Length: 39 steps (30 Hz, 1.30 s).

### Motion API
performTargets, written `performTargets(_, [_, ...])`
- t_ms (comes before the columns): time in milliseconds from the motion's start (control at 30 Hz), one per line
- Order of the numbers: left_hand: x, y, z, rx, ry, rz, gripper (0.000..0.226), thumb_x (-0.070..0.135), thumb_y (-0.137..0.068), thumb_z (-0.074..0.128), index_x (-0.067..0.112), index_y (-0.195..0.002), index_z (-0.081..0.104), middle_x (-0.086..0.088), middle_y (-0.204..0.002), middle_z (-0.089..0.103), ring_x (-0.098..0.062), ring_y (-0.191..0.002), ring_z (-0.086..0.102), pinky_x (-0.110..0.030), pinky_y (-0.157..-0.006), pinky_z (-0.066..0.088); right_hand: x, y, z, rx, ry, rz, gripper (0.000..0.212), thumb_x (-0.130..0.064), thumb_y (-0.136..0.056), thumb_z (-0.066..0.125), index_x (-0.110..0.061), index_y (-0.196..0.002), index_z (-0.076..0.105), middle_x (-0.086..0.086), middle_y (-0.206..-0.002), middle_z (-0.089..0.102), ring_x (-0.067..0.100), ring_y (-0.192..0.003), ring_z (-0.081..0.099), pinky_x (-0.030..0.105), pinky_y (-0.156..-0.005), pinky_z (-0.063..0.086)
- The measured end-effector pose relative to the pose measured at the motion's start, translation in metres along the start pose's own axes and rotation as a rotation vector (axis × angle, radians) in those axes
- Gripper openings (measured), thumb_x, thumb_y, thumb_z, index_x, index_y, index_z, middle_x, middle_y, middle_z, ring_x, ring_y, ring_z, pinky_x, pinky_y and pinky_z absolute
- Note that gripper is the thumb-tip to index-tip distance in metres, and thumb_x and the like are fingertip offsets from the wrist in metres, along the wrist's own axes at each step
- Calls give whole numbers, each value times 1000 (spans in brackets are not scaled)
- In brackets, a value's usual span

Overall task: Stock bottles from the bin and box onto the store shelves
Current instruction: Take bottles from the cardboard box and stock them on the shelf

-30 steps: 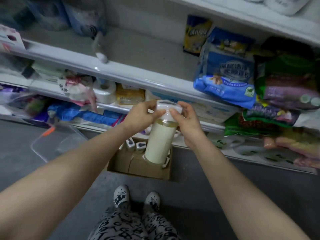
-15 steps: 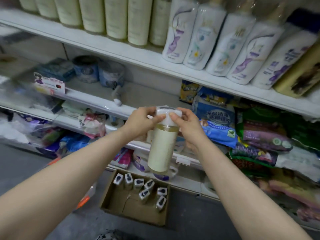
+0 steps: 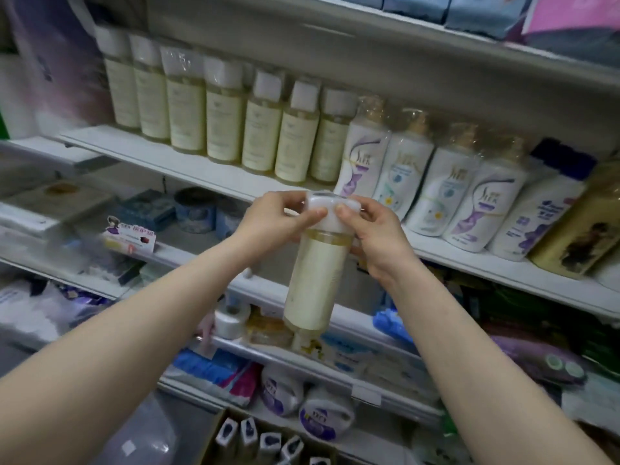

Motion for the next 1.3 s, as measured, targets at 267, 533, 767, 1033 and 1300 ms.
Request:
performTargets(267, [26,-67,-64,21,35,95,46,64,-72,67,36,-109,70,9,-103,72,-13,-88,72,-43,-79,61,-62,-55,46,25,5,-112,31,-18,-95,65,-10,-124,59,5,-114,69,13,-91,68,27,-69,59])
performTargets(533, [37,-130,-108,29,59,193,71,68,-64,65,24,-120,68,5,-102,69,-14,-94,69,-41,-75,62,-94,-114,78,86,-13,-178,23,-19,-93,68,-19,-115,61,4,-114,69,20,-98,69,37,-79,60])
performTargets(767, [35,-179,-126,25,26,237,74,71,-67,64,22,-122,67,3,-106,71,-13,-94,69,-40,-74,62,-108,-154,87,148,9,-210,23,-22,-92,69,-15,-113,64,4,-110,72,21,-99,70,37,-79,56])
performTargets(1033, [8,-208,-125,34,-55,197,88,82,-63,62,17,-122,65,2,-111,71,-18,-100,69,-44,-85,58,-93,-175,91,198,-3,-225,34,-18,-92,68,-9,-124,61,9,-115,72,26,-107,69,41,-92,57])
performTargets(1300, [3,-196,-121,25,4,242,72,68,-74,64,17,-125,64,7,-115,70,-9,-106,64,-32,-92,53,-76,-174,95,204,-88,-247,24,-20,-94,66,-17,-118,63,3,-110,74,17,-100,71,27,-77,56])
Point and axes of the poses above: each hand's wrist, its own y-axis away from the middle knuckle, its own z-axis out of the palm, x = y × z, the point moved 7 cm from there along -y, towards the middle knuckle
